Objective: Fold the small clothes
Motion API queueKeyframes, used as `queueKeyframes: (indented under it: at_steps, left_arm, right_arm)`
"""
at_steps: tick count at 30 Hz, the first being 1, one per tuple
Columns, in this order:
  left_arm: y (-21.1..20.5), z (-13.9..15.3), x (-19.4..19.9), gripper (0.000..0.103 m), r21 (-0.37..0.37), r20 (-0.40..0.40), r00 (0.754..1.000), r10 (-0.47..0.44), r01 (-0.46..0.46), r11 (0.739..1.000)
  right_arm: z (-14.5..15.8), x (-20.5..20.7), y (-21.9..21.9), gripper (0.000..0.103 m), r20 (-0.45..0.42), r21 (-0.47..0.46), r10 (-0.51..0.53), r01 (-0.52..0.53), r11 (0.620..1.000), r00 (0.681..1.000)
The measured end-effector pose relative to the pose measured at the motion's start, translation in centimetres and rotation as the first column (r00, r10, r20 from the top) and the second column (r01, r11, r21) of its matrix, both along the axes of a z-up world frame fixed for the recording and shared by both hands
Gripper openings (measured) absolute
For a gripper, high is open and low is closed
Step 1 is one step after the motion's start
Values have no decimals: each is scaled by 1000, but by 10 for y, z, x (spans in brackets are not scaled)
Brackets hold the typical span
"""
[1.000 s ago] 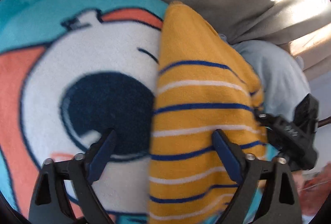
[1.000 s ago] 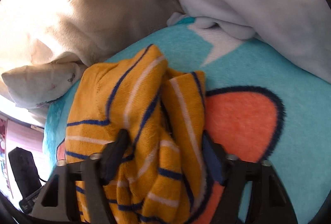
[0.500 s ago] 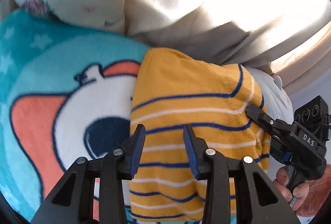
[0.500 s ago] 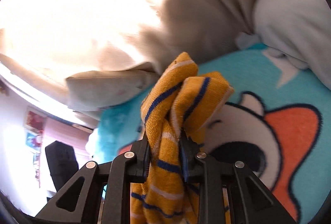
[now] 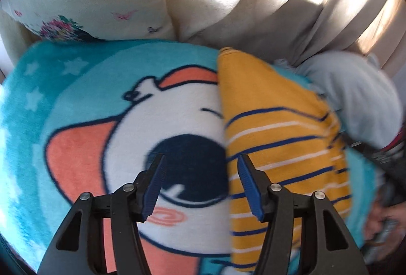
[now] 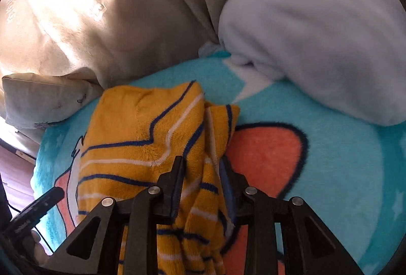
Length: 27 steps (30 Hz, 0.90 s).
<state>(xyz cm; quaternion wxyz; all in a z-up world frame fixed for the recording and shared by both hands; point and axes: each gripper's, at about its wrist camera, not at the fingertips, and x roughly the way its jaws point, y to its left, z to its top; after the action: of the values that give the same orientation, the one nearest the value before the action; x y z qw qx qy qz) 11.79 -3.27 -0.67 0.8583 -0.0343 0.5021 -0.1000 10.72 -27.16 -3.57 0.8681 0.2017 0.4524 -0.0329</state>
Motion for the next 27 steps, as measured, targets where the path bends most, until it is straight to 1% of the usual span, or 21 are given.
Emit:
queueKeyframes:
  at_steps: [1, 3, 6, 7, 8, 10, 11, 12, 13, 15, 17, 18, 20, 22, 27]
  left_arm:
    - [2, -3, -1, 58, 44, 9, 1000, 6, -7, 999]
    - [6, -11, 0, 59, 92, 16, 1000, 12, -14, 996]
    - [14, -23, 0, 60, 142, 4, 1000, 25, -25, 990]
    - [17, -27, 0, 60, 158, -1, 1000, 29, -29, 987]
    - [19, -32, 1, 61, 173, -8, 999, 33, -31, 984]
    - [24, -43, 3, 61, 200, -42, 998, 38, -29, 979]
    - [26, -48, 5, 61, 212, -60, 997, 41, -27, 977]
    - [28, -54, 6, 64, 223, -82, 996, 43, -24, 975]
    - [30, -57, 7, 67, 224, -90, 995, 43, -22, 974]
    - [35, -58, 6, 78, 228, -82, 996, 47, -27, 973]
    - [40, -62, 8, 81, 220, -96, 994, 43, -21, 975]
    - [42, -64, 10, 85, 211, -101, 994, 43, -20, 977]
    - [49, -66, 12, 88, 191, -111, 993, 48, -26, 981]
    - [53, -67, 13, 91, 182, -110, 993, 34, -14, 983]
    - [57, -68, 12, 95, 179, -101, 995, 0, 18, 984]
  right_arm:
    - [9, -6, 3, 32, 20, -28, -2, 2, 1000, 1000]
    - [28, -15, 16, 32, 65, -86, 9, -3, 996, 998]
    - [47, -23, 40, 32, 106, -105, 47, -36, 994, 993]
    - [50, -24, 51, 32, 113, -100, 64, -53, 994, 992]
    - [51, -25, 52, 32, 112, -90, 75, -65, 994, 991]
    - [48, -25, 71, 32, 95, -65, 108, -102, 993, 990]
    - [42, -22, 84, 32, 77, -68, 132, -127, 990, 988]
    - [35, -20, 92, 32, 62, -75, 146, -141, 987, 987]
    - [27, -18, 102, 32, 39, -84, 157, -154, 985, 987]
    - [15, -18, 111, 32, 8, -87, 160, -159, 983, 987]
    - [5, -17, 115, 32, -4, -103, 142, -142, 984, 990]
    - [1, -16, 115, 34, -9, -109, 130, -131, 985, 991]
    - [-4, -15, 116, 40, -17, -120, 113, -114, 986, 993]
    - [-9, -12, 116, 43, -27, -129, 93, -96, 987, 995]
    - [-17, -9, 118, 46, -42, -163, 62, -69, 984, 997]
